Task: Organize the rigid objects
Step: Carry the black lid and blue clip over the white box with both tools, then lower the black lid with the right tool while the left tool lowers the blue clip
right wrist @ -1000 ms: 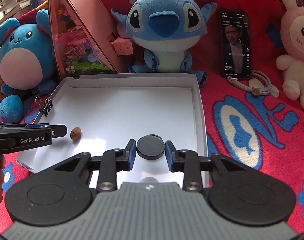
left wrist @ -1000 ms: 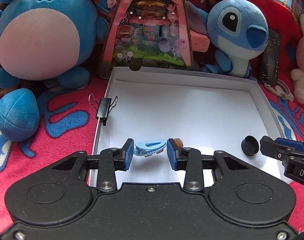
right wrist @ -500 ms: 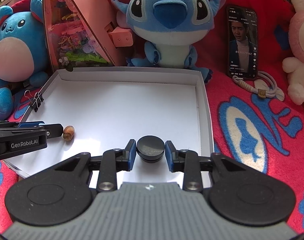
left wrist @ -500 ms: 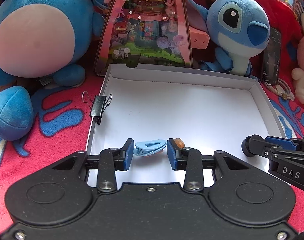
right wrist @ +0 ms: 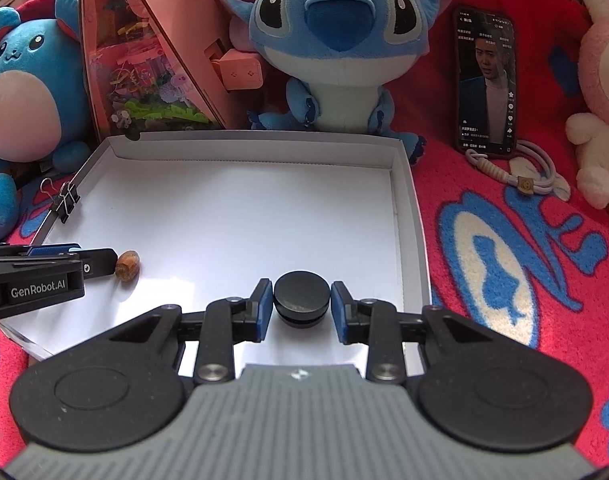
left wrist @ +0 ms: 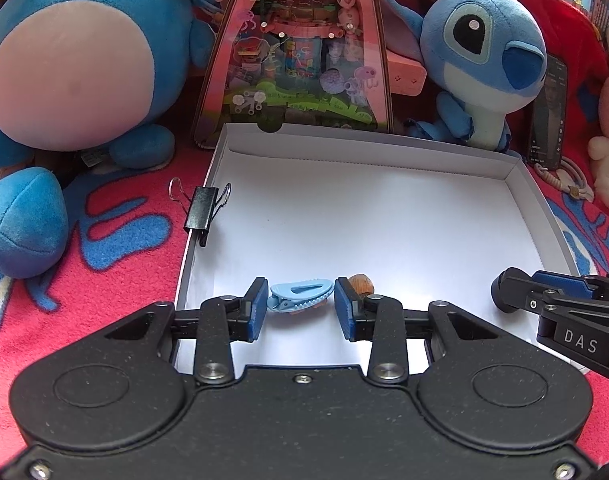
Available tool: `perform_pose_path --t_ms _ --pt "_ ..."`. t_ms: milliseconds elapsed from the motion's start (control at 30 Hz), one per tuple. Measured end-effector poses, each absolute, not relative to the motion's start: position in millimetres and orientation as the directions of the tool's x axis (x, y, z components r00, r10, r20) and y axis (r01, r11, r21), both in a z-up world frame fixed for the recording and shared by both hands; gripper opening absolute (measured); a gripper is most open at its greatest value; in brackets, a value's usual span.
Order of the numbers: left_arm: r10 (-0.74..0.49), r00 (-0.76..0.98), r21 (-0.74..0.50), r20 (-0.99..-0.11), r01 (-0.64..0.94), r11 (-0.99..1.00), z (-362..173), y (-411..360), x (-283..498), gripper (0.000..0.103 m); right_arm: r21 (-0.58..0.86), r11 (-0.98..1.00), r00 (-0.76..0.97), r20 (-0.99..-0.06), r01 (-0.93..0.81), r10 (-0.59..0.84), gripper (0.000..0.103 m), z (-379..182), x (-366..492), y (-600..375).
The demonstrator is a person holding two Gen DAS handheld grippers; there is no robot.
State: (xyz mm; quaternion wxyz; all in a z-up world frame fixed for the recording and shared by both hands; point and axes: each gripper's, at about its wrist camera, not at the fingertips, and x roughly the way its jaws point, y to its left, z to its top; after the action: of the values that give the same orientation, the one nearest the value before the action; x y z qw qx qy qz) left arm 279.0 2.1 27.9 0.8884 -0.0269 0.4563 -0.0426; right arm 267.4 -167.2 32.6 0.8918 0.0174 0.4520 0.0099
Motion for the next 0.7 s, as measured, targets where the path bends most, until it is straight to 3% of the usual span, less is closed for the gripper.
perform_pose_path --t_ms 700 --pt "-0.102 0.586 -0.087 -0.804 0.053 0.995 25.9 2.1 278.1 0.035 0.026 1.000 0.592 -0.806 -0.006 0.025 0.037 29.3 268.2 -164.0"
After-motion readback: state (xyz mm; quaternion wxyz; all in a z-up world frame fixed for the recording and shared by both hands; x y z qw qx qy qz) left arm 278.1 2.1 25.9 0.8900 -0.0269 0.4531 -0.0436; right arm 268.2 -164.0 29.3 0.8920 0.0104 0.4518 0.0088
